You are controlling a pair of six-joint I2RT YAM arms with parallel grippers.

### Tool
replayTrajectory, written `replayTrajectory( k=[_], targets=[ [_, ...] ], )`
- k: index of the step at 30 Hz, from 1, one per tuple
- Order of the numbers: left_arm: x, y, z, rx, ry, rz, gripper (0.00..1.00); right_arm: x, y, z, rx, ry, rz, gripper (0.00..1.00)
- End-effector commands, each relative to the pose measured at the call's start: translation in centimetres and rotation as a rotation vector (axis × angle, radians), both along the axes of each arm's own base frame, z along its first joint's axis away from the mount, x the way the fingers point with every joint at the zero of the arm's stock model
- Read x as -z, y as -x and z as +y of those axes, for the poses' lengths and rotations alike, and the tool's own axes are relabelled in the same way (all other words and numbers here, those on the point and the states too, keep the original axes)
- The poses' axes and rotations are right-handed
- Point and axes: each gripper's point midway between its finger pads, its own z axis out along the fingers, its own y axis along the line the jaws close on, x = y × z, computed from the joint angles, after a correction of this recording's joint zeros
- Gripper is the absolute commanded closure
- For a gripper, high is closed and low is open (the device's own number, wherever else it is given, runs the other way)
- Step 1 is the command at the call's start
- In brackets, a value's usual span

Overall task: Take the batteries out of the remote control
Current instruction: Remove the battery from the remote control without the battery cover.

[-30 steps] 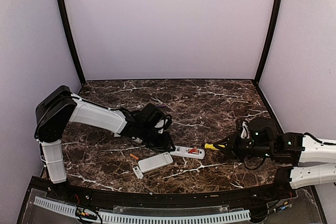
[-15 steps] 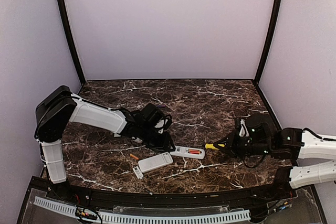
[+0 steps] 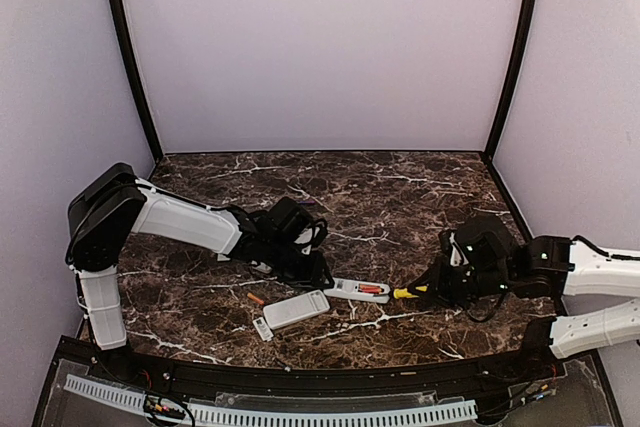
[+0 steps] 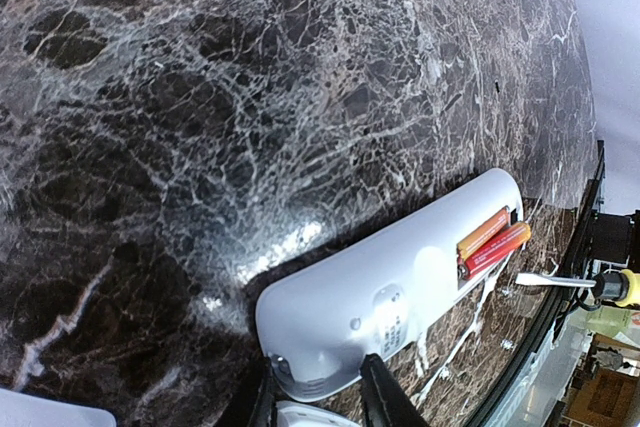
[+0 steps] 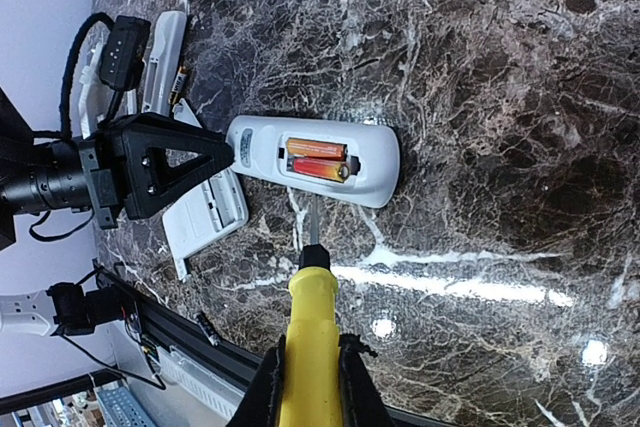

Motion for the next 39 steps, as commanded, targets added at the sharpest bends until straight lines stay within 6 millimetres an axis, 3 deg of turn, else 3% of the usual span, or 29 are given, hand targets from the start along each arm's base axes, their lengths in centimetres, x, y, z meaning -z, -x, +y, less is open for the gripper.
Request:
replayTrajectory(
  k=[1,10,24,39],
  targets=[
    [-0.9,0.4,-0.8,0.031,0.021,-0.002,0.72,-0.2,0.3,0.3,-0.022,0.004,-0.001,1.00],
    [-0.9,0.4,-0.8,0.031,0.023,-0.001,0.72,0.2,-0.2,-0.1,0.008,0.035,-0.009,1.00],
    [-0.8,0.5,-0.7,0.035,0.021,0.000,0.72,-0.8,-1.2,-0.3,0.059,0.005,-0.057,1.00],
    [-0.9,0.5,-0.8,0.037,0.022,0.000,0.72,0.6,-1.7,0.0,0.065,0.048,-0.050,1.00]
  ],
)
